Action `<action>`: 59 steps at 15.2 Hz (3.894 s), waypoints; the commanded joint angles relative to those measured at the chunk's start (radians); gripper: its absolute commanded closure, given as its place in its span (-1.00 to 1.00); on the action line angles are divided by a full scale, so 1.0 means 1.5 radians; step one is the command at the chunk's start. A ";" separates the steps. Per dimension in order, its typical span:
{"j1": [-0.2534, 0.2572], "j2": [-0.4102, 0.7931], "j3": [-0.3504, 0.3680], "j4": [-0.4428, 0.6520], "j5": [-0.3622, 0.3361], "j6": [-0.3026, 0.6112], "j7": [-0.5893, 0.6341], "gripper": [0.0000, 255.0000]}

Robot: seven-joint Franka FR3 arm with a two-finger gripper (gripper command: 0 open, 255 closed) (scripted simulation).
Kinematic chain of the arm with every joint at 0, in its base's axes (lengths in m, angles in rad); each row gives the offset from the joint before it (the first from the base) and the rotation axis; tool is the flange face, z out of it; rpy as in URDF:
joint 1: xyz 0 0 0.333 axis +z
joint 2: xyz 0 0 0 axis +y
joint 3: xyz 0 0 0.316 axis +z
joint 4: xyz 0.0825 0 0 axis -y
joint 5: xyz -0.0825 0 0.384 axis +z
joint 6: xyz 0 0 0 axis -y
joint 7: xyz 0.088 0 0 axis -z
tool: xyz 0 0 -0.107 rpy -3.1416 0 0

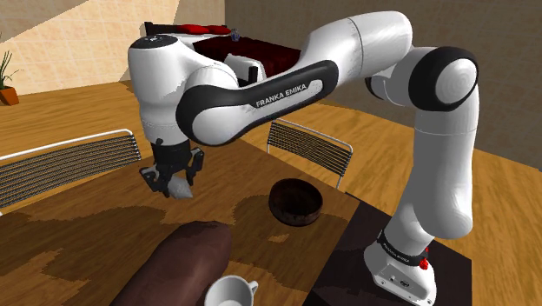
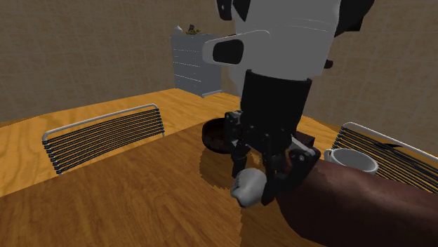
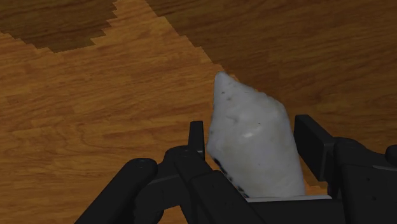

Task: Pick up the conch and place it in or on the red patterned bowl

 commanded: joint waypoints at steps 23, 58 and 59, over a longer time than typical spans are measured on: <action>-0.066 -0.600 -0.101 -0.594 0.300 0.082 -0.287 1.00; -0.034 -0.772 -0.161 -0.768 0.321 0.081 -0.349 -1.00; -0.034 -0.779 -0.164 -0.755 0.319 0.060 -0.349 -1.00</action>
